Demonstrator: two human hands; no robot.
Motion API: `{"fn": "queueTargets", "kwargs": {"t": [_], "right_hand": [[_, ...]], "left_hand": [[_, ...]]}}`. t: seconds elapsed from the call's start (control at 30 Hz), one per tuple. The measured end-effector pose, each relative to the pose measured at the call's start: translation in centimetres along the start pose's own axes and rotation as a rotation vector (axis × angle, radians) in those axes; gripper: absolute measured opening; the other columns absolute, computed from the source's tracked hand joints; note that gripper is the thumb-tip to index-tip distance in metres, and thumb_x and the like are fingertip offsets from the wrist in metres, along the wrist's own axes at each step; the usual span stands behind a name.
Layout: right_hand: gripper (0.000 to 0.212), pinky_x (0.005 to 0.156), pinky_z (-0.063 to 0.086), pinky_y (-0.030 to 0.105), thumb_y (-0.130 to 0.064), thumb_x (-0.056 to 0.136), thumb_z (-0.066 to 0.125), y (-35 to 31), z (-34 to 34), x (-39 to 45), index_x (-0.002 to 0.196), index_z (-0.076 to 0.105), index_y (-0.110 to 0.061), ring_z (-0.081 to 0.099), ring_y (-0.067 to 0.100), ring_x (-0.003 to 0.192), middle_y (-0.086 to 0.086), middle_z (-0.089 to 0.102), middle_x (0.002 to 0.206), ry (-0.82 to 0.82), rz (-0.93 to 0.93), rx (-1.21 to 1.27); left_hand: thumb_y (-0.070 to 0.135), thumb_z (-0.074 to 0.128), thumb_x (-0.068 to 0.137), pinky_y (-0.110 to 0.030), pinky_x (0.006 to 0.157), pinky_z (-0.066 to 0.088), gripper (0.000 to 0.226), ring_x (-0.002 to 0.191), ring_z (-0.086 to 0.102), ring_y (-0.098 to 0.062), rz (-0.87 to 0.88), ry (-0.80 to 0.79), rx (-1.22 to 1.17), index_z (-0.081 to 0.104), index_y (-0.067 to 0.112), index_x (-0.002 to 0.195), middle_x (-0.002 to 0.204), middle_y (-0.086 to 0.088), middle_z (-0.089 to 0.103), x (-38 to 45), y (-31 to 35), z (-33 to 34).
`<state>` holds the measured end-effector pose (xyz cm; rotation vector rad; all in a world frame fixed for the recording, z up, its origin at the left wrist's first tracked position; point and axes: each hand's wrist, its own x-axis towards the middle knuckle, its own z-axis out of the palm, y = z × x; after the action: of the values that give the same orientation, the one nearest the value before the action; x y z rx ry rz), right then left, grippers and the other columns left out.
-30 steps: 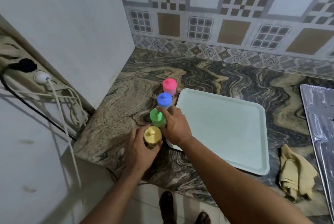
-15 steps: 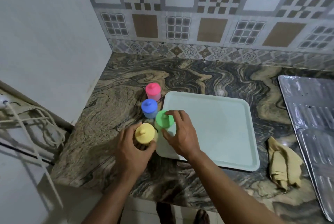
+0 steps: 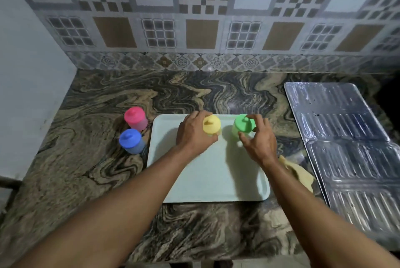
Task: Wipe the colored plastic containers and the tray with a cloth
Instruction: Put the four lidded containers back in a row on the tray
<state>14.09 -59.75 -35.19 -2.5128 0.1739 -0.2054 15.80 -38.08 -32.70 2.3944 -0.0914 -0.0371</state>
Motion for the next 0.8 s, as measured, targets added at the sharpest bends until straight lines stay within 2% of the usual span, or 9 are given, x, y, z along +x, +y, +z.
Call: {"fn": "queueTargets", "kwargs": {"t": [0.2,0.33,0.43,0.53,0.67,0.73,0.8], "right_hand": [[0.054,0.080,0.054,0.044,-0.031,0.082,0.079,2.0,-0.3,1.7,0.128,0.052,-0.021,0.059,0.039,0.105,0.012,0.054,0.118,-0.045,0.023,-0.050],[0.056,0.081,0.052,0.041,-0.031,0.083,0.079,2.4,-0.3,1.6,0.130,0.051,-0.021,0.059,0.036,0.105,0.011,0.054,0.119,-0.051,0.024,-0.049],[0.066,0.084,0.052,0.041,-0.034,0.081,0.082,2.2,-0.5,1.5,0.135,0.047,-0.024,0.059,0.033,0.109,0.011,0.054,0.123,-0.053,0.031,-0.022],[0.082,0.094,0.054,0.046,-0.041,0.076,0.087,2.0,-1.2,1.3,0.143,0.041,-0.027,0.055,0.030,0.117,0.010,0.050,0.129,-0.033,0.056,0.008],[0.079,0.099,0.046,0.044,-0.050,0.079,0.082,0.2,-2.0,0.8,0.143,0.046,-0.020,0.049,0.029,0.116,0.012,0.051,0.125,0.116,-0.049,-0.025],[0.071,0.099,0.042,0.041,-0.050,0.082,0.077,-1.8,-2.0,0.7,0.140,0.050,-0.019,0.050,0.030,0.114,0.011,0.053,0.123,0.178,-0.128,-0.029],[0.064,0.098,0.042,0.041,-0.048,0.084,0.073,-4.9,-1.3,0.7,0.138,0.052,-0.019,0.051,0.031,0.113,0.010,0.054,0.122,0.195,-0.221,-0.014]], "left_hand": [[0.031,0.084,0.072,-0.039,0.095,0.050,0.056,0.116,0.061,-0.030,0.008,-0.048,0.063,0.062,0.026,0.123,0.124,-0.004,0.064,3.0,0.8,2.9],[0.031,0.082,0.074,-0.039,0.095,0.051,0.054,0.116,0.061,-0.030,0.024,-0.028,0.077,0.062,0.026,0.124,0.122,-0.003,0.065,3.5,1.2,3.4],[0.037,0.083,0.074,-0.040,0.096,0.051,0.064,0.119,0.060,-0.031,0.020,-0.034,0.098,0.057,0.029,0.132,0.128,-0.003,0.061,3.5,1.0,3.2],[0.045,0.087,0.071,-0.041,0.099,0.050,0.080,0.124,0.057,-0.030,0.026,-0.051,0.095,0.050,0.033,0.141,0.134,-0.003,0.053,2.8,0.8,2.2],[0.053,0.081,0.073,-0.043,0.099,0.051,0.078,0.122,0.058,-0.027,0.067,0.021,0.030,0.051,0.035,0.143,0.128,0.001,0.053,0.1,-0.3,-0.9],[0.059,0.073,0.074,-0.043,0.097,0.052,0.071,0.117,0.060,-0.023,0.073,0.097,0.015,0.054,0.037,0.139,0.123,0.004,0.054,-1.8,-1.5,-2.7],[0.057,0.074,0.076,-0.042,0.096,0.053,0.064,0.113,0.061,-0.021,0.070,0.199,0.022,0.058,0.036,0.135,0.120,0.006,0.056,-3.7,-3.2,-4.8]]}}
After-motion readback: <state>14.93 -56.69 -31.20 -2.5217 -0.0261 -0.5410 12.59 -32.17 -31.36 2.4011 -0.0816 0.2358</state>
